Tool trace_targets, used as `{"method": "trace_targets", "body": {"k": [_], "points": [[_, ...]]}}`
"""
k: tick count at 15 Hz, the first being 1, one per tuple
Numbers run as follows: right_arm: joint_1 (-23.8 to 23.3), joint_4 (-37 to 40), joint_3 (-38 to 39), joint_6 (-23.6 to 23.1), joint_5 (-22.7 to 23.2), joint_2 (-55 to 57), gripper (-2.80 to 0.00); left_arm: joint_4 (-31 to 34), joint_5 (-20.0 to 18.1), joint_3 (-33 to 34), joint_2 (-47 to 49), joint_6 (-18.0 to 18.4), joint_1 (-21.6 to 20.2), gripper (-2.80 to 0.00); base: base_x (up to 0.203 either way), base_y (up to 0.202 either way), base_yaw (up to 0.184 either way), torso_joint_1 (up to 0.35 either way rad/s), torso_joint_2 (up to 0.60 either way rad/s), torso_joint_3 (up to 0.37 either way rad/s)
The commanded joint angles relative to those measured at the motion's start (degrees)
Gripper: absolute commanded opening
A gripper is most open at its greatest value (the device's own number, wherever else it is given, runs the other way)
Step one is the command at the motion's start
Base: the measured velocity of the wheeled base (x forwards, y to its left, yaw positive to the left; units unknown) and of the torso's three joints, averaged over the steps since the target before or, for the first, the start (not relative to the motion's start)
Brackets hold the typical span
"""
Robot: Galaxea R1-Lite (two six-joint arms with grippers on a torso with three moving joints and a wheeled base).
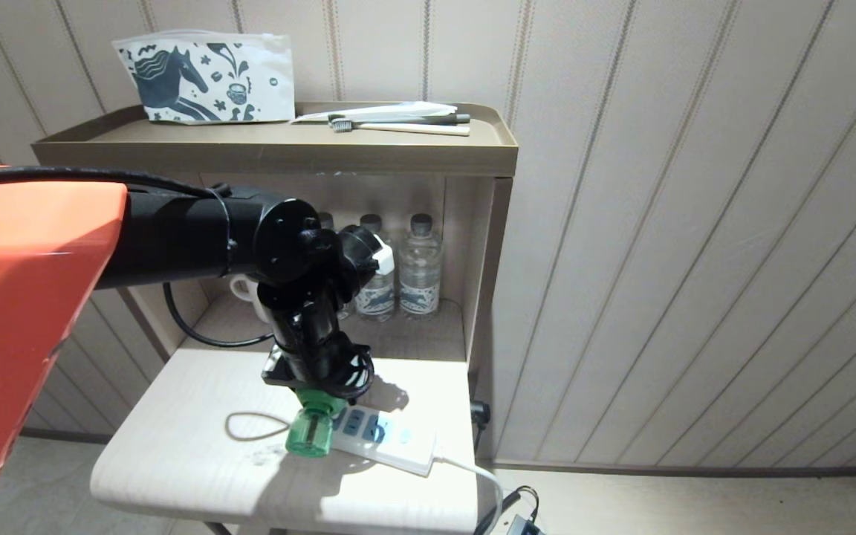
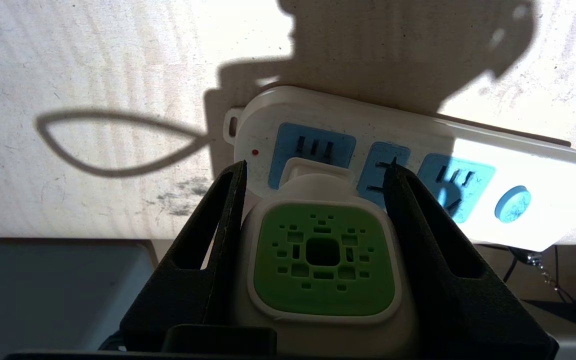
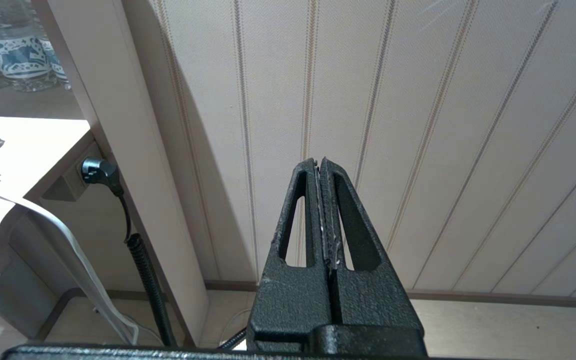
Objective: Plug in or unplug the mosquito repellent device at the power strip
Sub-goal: Insert the plug into the socket
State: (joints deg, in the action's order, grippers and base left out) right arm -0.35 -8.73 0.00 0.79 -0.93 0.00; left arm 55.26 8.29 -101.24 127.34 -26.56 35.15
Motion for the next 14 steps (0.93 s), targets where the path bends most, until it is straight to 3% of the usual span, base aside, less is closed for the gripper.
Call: {"method": "trace_targets", "body": {"k": [1,14], "points": [[0.0,-0.06,0.0,0.01,-0.04,0.0,-2.8,0.29,0.05,0.08,1.66,-0.16,-0.08,-2.8,0.0,0.0,0.0,0.0,0.0,0.0],[0.0,-0.06,0.0,0.09,-0.04,0.0,-2.8,0.58,0.78,-1.74,5.52,-0.16,-0.52,-2.8,0.0,0.0,0.0,0.0,0.0,0.0]]}}
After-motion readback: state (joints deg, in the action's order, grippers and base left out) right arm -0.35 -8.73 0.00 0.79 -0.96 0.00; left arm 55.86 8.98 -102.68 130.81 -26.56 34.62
